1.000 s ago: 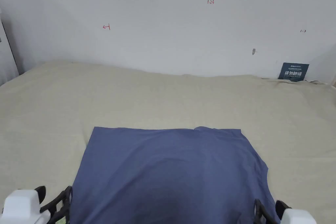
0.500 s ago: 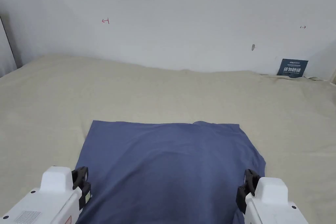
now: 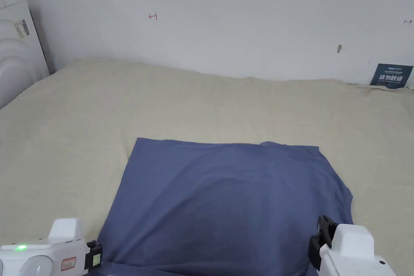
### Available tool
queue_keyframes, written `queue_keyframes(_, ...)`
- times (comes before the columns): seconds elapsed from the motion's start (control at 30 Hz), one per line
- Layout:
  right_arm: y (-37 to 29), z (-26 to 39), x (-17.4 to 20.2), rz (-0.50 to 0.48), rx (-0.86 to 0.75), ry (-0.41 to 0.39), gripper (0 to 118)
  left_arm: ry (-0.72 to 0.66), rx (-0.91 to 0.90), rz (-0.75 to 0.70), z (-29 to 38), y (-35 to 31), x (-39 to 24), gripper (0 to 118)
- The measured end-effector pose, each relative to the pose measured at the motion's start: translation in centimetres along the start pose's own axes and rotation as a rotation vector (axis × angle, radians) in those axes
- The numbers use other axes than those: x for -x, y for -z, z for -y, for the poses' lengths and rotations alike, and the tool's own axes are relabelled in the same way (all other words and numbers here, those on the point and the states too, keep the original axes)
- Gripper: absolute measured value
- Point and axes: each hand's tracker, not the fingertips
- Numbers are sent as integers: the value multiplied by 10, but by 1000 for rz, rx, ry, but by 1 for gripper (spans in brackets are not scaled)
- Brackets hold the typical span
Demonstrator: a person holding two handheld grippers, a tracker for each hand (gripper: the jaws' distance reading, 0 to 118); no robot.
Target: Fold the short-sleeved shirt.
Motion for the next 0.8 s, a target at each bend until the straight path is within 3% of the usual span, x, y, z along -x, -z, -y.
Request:
queue_keyframes(0.03,0,2,0,-4,6,0,1,-5,14,-22,3,2,0,50)
queue_keyframes(0.07,1,4,1,-6,11,-2,1,-4,42,-48,6,2,2,67)
queue_keyframes(0.1,2,6,2,-8,17,-4,1,3,80,-74,8,5,1,76)
queue_keyframes(0.37,4,15,3,-20,41,-9,1,11,144,-117,29,9,-13,78)
queue_keyframes(0.47,4,17,2,-19,50,-8,1,19,142,-143,27,5,-21,71)
queue_keyframes(0.53,4,20,1,-16,54,-10,1,44,147,-167,25,2,-30,54)
queue_keyframes(0.6,4,22,0,-17,63,-10,1,89,145,-154,25,3,-35,50)
queue_keyframes(0.73,1,26,-4,-8,76,-6,1,163,136,-166,28,3,-43,17)
queue_keyframes(0.77,0,26,-6,-3,84,-6,1,161,131,-140,28,1,-40,1)
queue_keyframes(0.8,-1,26,-9,0,94,-4,1,147,121,-135,28,-2,-39,1)
